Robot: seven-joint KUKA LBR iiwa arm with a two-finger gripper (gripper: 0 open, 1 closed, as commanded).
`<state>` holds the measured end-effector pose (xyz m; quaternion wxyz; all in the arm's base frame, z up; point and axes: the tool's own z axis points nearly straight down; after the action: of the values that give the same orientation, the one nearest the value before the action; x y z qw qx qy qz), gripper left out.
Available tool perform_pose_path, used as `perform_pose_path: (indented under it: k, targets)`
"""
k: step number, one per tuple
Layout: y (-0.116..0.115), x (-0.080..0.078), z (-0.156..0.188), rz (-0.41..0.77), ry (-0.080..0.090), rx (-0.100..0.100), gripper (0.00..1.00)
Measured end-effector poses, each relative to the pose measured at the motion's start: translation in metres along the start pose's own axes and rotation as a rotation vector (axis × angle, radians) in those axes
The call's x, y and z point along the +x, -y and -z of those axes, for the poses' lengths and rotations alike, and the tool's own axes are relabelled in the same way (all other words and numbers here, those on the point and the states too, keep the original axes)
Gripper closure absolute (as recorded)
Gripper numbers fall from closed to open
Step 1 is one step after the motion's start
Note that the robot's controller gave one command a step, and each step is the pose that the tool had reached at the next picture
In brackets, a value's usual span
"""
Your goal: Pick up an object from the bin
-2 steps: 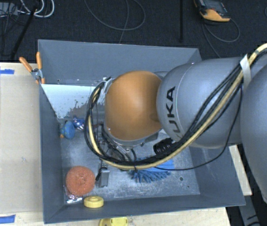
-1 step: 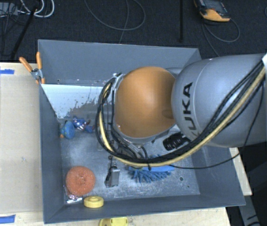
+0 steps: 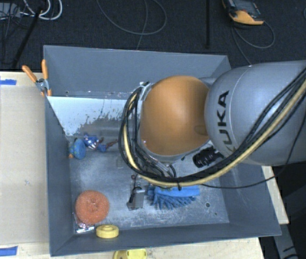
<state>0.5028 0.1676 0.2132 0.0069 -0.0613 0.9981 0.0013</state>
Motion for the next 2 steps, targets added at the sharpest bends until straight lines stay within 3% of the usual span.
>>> perform_pose_path:
  k: [1,2]
  targets:
    - [0.059,-0.013,-0.042,-0.243,-0.015,0.003,0.00]
    - [0.079,-0.009,-0.068,-0.282,-0.015,0.007,0.00]
